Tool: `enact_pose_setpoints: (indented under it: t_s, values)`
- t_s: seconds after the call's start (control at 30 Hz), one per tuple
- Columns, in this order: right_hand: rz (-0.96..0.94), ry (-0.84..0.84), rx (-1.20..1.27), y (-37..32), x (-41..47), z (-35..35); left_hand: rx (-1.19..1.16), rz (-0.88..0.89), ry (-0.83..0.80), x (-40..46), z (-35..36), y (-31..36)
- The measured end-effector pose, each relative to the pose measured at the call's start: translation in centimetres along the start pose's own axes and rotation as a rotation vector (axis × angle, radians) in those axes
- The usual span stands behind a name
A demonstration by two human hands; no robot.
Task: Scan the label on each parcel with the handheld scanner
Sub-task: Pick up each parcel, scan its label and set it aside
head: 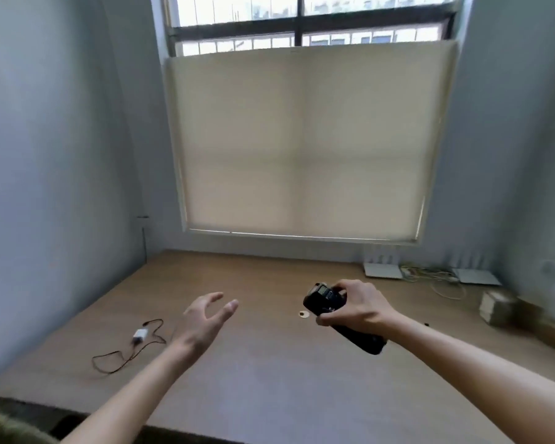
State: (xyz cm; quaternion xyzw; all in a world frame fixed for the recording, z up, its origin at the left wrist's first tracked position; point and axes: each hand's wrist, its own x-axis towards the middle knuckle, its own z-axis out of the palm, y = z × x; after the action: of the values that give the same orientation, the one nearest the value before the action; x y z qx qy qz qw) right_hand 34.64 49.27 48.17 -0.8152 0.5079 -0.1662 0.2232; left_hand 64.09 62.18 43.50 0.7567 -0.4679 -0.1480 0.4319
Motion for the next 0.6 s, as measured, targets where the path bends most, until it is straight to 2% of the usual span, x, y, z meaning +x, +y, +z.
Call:
enact_pose_setpoints:
  t_s: [0.33, 0.47, 0.6]
  values:
    - [0.362, 0.15, -0.066, 27.3, -7.3, -16.7, -0.099, 0.242, -0.364, 0.7, 29.9, 21.0]
    - [0.473, 0.194, -0.092, 36.9, -10.2, -21.9, -0.12, 0.293, -0.498, -0.9, 41.1, 28.0]
    - [0.569, 0.235, -0.101, 44.2, -11.9, -25.5, -0.148, 0.298, -0.586, -1.6, 49.5, 32.9]
